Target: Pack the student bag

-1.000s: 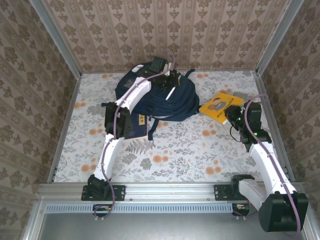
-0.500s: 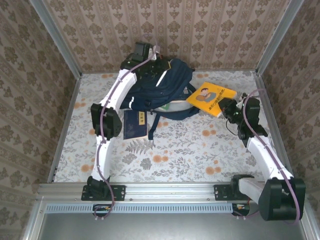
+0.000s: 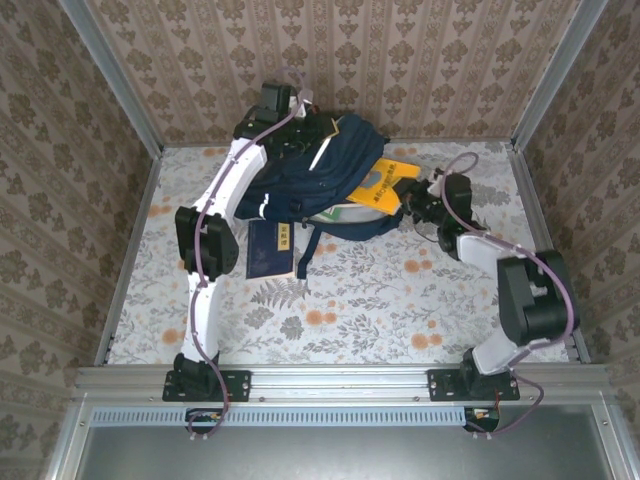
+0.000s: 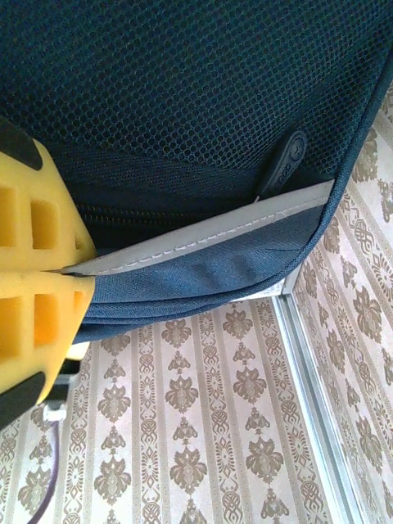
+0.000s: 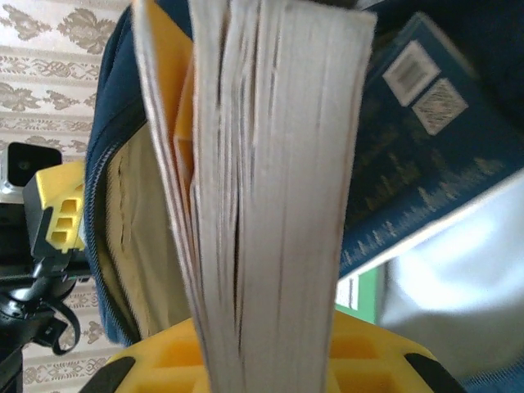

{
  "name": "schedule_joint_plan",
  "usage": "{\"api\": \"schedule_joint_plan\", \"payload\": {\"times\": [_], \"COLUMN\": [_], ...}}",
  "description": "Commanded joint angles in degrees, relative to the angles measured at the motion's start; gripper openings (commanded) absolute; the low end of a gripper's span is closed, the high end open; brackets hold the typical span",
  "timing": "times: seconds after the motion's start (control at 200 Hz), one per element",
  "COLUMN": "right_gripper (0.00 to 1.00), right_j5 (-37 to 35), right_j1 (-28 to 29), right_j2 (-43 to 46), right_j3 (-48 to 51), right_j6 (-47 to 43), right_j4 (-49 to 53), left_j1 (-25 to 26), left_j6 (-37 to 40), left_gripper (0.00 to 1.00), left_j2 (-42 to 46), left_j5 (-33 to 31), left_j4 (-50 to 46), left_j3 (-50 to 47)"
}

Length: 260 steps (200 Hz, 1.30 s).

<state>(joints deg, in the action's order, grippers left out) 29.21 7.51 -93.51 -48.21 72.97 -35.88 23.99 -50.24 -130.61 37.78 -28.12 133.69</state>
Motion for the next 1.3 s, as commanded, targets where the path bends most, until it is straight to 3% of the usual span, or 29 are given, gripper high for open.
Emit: {"api": "schedule_joint_plan", "payload": {"times": [0.0,0.23,0.39,0.445,0.535,0.625,0.82,0.94,0.96,1.01,1.295], "right_gripper": [0.0,0.0,0.02,0.1,0.42,0.61,0.83,0.86,0.92,0.94,0.95], "right_j5": [1.88,-1.51,-6.64,-8.56,-13.4,-14.26,-12.85,-11.54,-11.26,-10.5,-9.65], "right_j1": [3.53,10.62,15.94,17.59,20.29,21.57,20.27,18.09,17.72,16.77,14.08], "right_j2": [-5.64,-18.35,-27.67,-30.96,-35.57,-38.89,-34.56,-29.61,-28.98,-27.34,-21.63], "right_j3": [-7.47,-25.5,-41.09,-45.88,-51.94,-56.16,-50.2,-42.3,-41.1,-38.64,-28.14], "right_j6": [2.15,-5.25,-8.27,-8.16,-9.06,-9.43,-9.05,-6.37,-5.84,-5.21,-5.18], "right_j4": [-15.27,0.02,18.12,22.92,27.91,29.05,24.18,17.8,16.96,14.72,10.07], "left_j1": [0.12,-0.25,-0.52,-0.67,-0.96,-1.38,-2.74,-3.22,-3.32,-3.5,-4.16], "left_j6": [-2.74,-4.42,-6.09,-6.1,-6.23,-6.8,-7.24,-8.64,-8.88,-9.25,-9.36], "left_gripper": [0.0,0.0,0.0,0.0,0.0,0.0,0.0,0.0,0.0,0.0,0.0], "left_j2": [7.74,8.26,7.83,7.74,7.36,7.06,6.87,6.43,6.4,6.27,7.11], "left_j5": [5.08,5.78,6.05,5.96,6.2,6.39,6.31,6.36,6.34,6.44,6.69], "left_j4": [9.15,10.93,12.93,12.99,13.3,13.83,14.42,16.04,16.21,16.58,17.04], "left_j3": [0.84,0.12,0.57,0.64,0.61,0.4,-0.01,0.17,0.19,0.29,-1.14]}}
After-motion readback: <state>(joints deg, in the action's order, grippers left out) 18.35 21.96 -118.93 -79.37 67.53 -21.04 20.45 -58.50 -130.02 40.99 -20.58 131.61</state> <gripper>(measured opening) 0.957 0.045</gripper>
